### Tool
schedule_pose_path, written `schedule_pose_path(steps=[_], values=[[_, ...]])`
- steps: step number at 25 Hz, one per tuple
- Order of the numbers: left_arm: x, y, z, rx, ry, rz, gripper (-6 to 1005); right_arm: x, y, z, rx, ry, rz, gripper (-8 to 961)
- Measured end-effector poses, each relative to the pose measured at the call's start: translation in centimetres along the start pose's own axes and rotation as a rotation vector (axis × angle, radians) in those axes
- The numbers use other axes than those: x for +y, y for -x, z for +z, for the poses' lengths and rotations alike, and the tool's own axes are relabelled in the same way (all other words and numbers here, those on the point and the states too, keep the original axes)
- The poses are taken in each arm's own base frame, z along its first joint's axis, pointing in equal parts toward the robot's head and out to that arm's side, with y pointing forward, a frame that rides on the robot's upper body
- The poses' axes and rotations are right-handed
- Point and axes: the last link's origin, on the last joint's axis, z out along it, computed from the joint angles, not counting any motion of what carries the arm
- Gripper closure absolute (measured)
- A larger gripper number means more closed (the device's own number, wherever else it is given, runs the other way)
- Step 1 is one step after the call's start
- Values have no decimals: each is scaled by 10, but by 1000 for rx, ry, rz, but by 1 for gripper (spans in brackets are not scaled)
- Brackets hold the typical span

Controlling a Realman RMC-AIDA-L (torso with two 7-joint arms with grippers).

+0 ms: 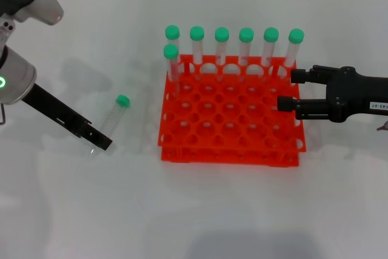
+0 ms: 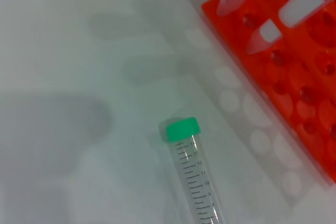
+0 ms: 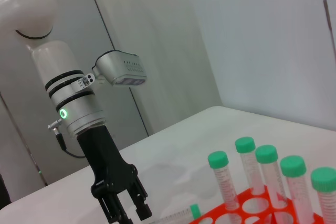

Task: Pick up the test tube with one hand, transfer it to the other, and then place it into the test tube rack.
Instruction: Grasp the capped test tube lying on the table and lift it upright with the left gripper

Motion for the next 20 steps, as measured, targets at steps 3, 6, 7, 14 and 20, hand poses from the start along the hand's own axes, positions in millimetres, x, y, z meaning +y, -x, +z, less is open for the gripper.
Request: schedule_pose_path(steps=[3,6,7,14,20], values=[[0,1,2,-6,3,2,348,0,0,0,0,0,1,109],[1,2,4,-16,2,3,350,0,0,0,0,0,1,110],[1,2,5,-18,2,3,350,0,0,0,0,0,2,110],[0,1,5,-17,0,2,356,0,-1,0,1,-1,3,110],[0,1,5,-15,-6,2,452,0,-2,-1,1,-2,4,109]])
